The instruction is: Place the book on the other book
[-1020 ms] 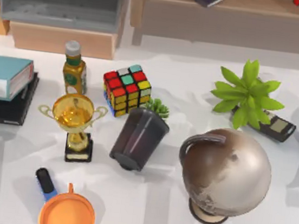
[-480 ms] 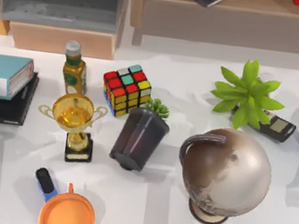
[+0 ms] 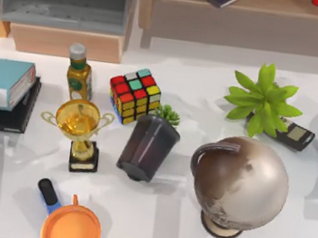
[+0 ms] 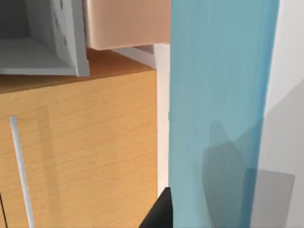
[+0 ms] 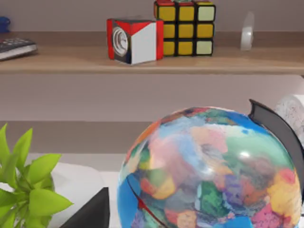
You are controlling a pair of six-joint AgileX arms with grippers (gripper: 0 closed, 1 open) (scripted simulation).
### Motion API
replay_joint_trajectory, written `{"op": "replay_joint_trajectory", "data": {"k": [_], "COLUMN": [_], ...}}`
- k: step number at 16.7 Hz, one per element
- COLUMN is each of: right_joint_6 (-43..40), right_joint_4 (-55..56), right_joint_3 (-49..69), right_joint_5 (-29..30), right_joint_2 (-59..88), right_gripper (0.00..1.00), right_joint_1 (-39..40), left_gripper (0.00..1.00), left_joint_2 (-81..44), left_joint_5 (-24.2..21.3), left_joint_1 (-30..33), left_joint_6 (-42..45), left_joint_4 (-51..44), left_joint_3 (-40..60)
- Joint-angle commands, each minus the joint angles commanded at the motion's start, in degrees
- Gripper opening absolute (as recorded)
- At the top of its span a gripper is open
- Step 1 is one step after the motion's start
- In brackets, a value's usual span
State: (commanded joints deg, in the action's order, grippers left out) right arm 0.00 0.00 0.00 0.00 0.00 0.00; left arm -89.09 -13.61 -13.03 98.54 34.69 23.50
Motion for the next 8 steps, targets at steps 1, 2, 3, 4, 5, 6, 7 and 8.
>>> {"op": "replay_joint_trajectory", "data": {"k": [1, 2, 3, 4, 5, 6, 7, 8], "right_joint_6": [0.0, 0.0, 0.0, 0.0, 0.0, 0.0, 0.0, 0.0], "right_joint_4": [0.0, 0.0, 0.0, 0.0, 0.0, 0.0, 0.0, 0.0], "right_joint_3": [0.0, 0.0, 0.0, 0.0, 0.0, 0.0, 0.0, 0.0], "right_joint_5": [0.0, 0.0, 0.0, 0.0, 0.0, 0.0, 0.0, 0.0], "right_joint_2": [0.0, 0.0, 0.0, 0.0, 0.0, 0.0, 0.0, 0.0], "right_gripper": [1.0, 1.0, 1.0, 1.0, 1.0, 1.0, 1.0, 1.0], "right_joint_1": [0.0, 0.0, 0.0, 0.0, 0.0, 0.0, 0.0, 0.0], "left_gripper": [0.9, 0.98, 1.0, 1.0, 1.0, 1.0, 1.0, 1.0], "left_joint_2": [0.0, 0.0, 0.0, 0.0, 0.0, 0.0, 0.0, 0.0], "left_joint_5": [0.0, 0.0, 0.0, 0.0, 0.0, 0.0, 0.0, 0.0], "left_joint_1": [0.0, 0.0, 0.0, 0.0, 0.0, 0.0, 0.0, 0.0], "left_joint_6": [0.0, 0.0, 0.0, 0.0, 0.0, 0.0, 0.0, 0.0], "left_joint_4": [0.0, 0.0, 0.0, 0.0, 0.0, 0.0, 0.0, 0.0], "left_joint_3": [0.0, 0.0, 0.0, 0.0, 0.0, 0.0, 0.0, 0.0]}}
